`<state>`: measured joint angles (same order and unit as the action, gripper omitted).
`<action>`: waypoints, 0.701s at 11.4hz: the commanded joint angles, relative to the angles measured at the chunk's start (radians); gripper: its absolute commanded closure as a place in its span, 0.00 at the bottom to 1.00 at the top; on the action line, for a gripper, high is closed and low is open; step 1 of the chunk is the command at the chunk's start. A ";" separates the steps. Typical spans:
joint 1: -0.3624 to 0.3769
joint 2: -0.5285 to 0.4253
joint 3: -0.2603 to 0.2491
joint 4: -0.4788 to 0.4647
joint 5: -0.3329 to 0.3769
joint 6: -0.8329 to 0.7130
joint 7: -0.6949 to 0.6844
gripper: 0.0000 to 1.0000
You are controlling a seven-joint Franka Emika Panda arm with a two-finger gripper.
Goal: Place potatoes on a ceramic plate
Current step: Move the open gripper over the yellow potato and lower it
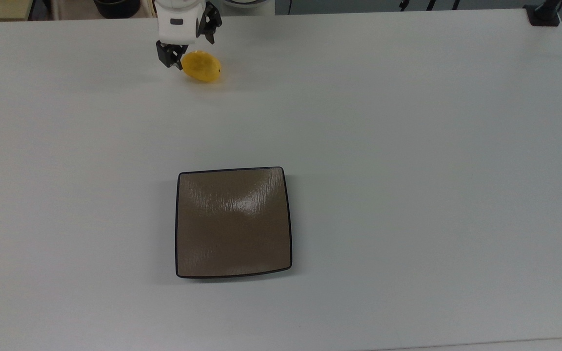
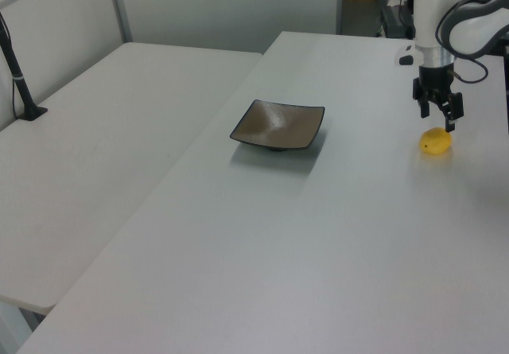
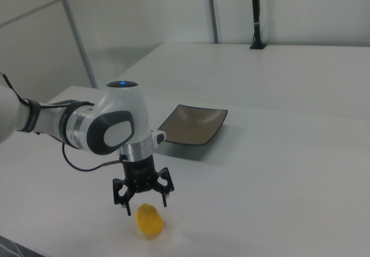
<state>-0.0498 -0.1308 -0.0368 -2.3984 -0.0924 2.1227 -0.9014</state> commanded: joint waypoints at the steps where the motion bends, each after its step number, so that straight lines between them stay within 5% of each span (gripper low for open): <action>1: -0.004 -0.009 0.015 -0.079 -0.021 0.120 -0.019 0.00; 7: -0.010 0.022 0.028 -0.117 -0.053 0.180 -0.021 0.00; 8: -0.010 0.022 0.028 -0.122 -0.053 0.189 -0.021 0.07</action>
<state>-0.0494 -0.1080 -0.0190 -2.4944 -0.1274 2.2618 -0.9020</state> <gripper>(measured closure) 0.004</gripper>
